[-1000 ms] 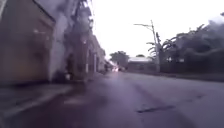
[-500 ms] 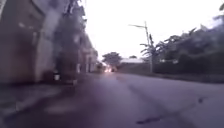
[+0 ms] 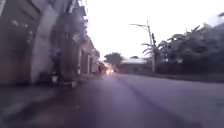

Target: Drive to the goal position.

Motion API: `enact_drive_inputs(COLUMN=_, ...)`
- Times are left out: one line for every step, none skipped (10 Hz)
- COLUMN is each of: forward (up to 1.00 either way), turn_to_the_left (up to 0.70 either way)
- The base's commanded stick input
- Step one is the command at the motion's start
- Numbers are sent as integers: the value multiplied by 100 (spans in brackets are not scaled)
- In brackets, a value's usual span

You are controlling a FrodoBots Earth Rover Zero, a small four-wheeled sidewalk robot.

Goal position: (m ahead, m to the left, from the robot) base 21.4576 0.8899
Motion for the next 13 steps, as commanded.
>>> enact_drive_inputs(forward=70, turn_to_the_left=0)
enact_drive_inputs(forward=70, turn_to_the_left=0)
enact_drive_inputs(forward=70, turn_to_the_left=0)
enact_drive_inputs(forward=70, turn_to_the_left=0)
enact_drive_inputs(forward=70, turn_to_the_left=0)
enact_drive_inputs(forward=70, turn_to_the_left=0)
enact_drive_inputs(forward=70, turn_to_the_left=0)
enact_drive_inputs(forward=70, turn_to_the_left=27)
enact_drive_inputs(forward=70, turn_to_the_left=35)
enact_drive_inputs(forward=70, turn_to_the_left=17)
enact_drive_inputs(forward=70, turn_to_the_left=0)
enact_drive_inputs(forward=70, turn_to_the_left=0)
enact_drive_inputs(forward=70, turn_to_the_left=0)
